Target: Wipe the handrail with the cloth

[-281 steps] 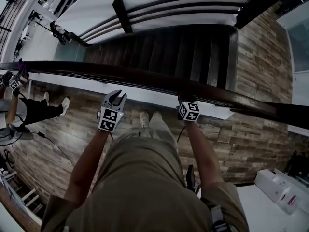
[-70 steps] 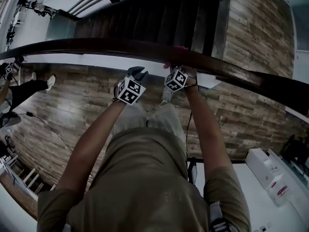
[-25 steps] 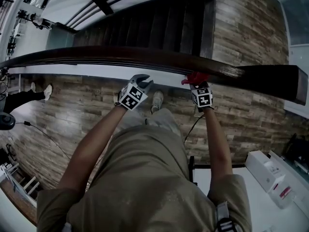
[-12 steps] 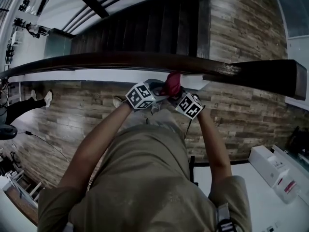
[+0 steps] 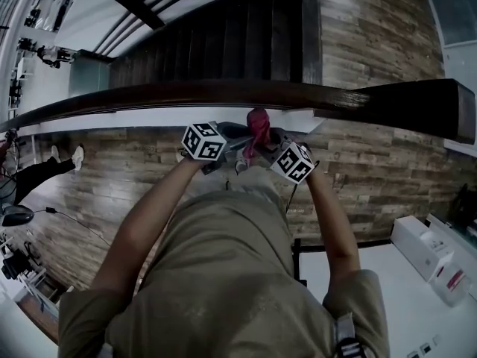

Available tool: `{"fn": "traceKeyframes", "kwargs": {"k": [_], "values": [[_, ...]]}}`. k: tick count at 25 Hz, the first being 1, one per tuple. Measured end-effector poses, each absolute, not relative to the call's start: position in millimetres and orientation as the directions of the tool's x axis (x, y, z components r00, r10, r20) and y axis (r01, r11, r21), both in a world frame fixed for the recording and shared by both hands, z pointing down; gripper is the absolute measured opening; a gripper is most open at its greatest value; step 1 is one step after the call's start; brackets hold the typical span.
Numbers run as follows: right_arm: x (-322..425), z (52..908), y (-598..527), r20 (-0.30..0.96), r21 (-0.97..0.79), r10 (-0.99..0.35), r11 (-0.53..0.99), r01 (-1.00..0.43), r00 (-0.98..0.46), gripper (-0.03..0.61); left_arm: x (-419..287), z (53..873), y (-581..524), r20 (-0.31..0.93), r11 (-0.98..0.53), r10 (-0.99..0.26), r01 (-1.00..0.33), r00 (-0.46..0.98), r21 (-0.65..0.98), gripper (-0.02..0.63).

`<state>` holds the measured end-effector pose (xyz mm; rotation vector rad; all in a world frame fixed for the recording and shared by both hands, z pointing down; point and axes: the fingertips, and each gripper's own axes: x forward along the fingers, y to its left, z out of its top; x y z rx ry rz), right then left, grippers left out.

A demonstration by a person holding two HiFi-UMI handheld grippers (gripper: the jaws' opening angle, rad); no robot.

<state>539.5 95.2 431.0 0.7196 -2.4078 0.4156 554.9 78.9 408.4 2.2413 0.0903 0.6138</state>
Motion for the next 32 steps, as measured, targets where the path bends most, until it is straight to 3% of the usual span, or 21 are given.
{"fn": "traceKeyframes", "kwargs": {"k": [3, 7, 13, 17, 18, 19, 22, 25, 28, 32], "values": [[551, 422, 90, 0.575, -0.046, -0.508, 0.762, -0.645, -0.641, 0.151, 559, 405, 73, 0.392, -0.674, 0.247, -0.133, 0.886, 0.727, 0.063], [567, 407, 86, 0.514, 0.167, -0.660, 0.703, -0.691, -0.548, 0.252, 564, 398, 75, 0.361, -0.639, 0.286, -0.104, 0.888, 0.762, 0.061], [558, 392, 99, 0.476, 0.450, -0.716, 0.698, -0.558, -0.511, 0.360, 569, 396, 102, 0.344, -0.574, 0.430, -0.041, 0.835, 0.818, 0.060], [547, 395, 116, 0.479, 0.462, -0.685, 0.729, -0.506, -0.549, 0.342, 576, 395, 126, 0.347, -0.560, 0.536, 0.017, 0.769, 0.828, 0.060], [546, 398, 118, 0.480, 0.447, -0.686, 0.727, -0.521, -0.546, 0.263, 578, 394, 128, 0.354, -0.569, 0.547, 0.027, 0.759, 0.822, 0.060], [548, 401, 118, 0.481, 0.423, -0.693, 0.720, -0.550, -0.537, 0.242, 579, 395, 129, 0.364, -0.585, 0.548, 0.034, 0.753, 0.810, 0.060], [558, 406, 114, 0.475, 0.311, -0.728, 0.664, -0.680, -0.494, 0.193, 585, 395, 128, 0.389, -0.652, 0.497, 0.038, 0.776, 0.757, 0.062], [576, 420, 106, 0.476, 0.187, -0.764, 0.571, -0.799, -0.435, 0.163, 590, 392, 116, 0.394, -0.721, 0.382, 0.002, 0.836, 0.693, 0.124], [616, 462, 97, 0.532, 0.036, -0.787, 0.390, -0.920, -0.313, 0.160, 588, 391, 93, 0.420, -0.790, 0.217, -0.094, 0.881, 0.606, 0.129], [693, 535, 84, 0.640, -0.140, -0.765, -0.018, -0.990, -0.077, 0.158, 568, 411, 67, 0.553, -0.855, 0.038, -0.259, 0.832, 0.449, 0.129]]}}
